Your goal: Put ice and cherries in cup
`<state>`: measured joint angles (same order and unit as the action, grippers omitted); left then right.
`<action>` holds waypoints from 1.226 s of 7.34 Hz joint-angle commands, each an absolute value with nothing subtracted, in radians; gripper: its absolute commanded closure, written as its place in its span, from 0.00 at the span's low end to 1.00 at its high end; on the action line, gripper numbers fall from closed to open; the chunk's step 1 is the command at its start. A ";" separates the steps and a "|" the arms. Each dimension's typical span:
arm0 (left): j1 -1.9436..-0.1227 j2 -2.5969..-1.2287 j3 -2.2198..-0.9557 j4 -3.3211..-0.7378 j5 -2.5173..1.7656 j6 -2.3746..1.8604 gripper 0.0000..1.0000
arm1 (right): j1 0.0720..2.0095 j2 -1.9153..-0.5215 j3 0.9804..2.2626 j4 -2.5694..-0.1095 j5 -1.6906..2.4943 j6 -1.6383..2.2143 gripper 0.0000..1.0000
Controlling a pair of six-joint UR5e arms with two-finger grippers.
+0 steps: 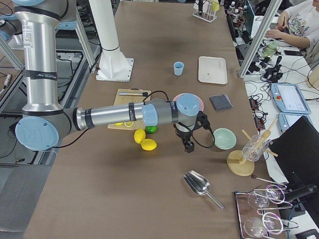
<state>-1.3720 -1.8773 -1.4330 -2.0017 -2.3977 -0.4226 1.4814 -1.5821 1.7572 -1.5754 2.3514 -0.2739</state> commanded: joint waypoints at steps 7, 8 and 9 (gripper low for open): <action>-1.569 -1.755 -1.617 -1.417 -2.336 0.018 0.02 | 1.502 -1.511 1.747 -1.601 2.281 -0.224 0.01; -1.568 -1.679 -1.618 -1.519 -2.345 0.017 0.02 | 1.499 -1.488 1.743 -1.644 2.275 -0.227 0.01; -1.563 -1.645 -1.589 -1.663 -2.339 0.006 0.02 | 1.499 -1.497 1.741 -1.638 2.276 -0.232 0.01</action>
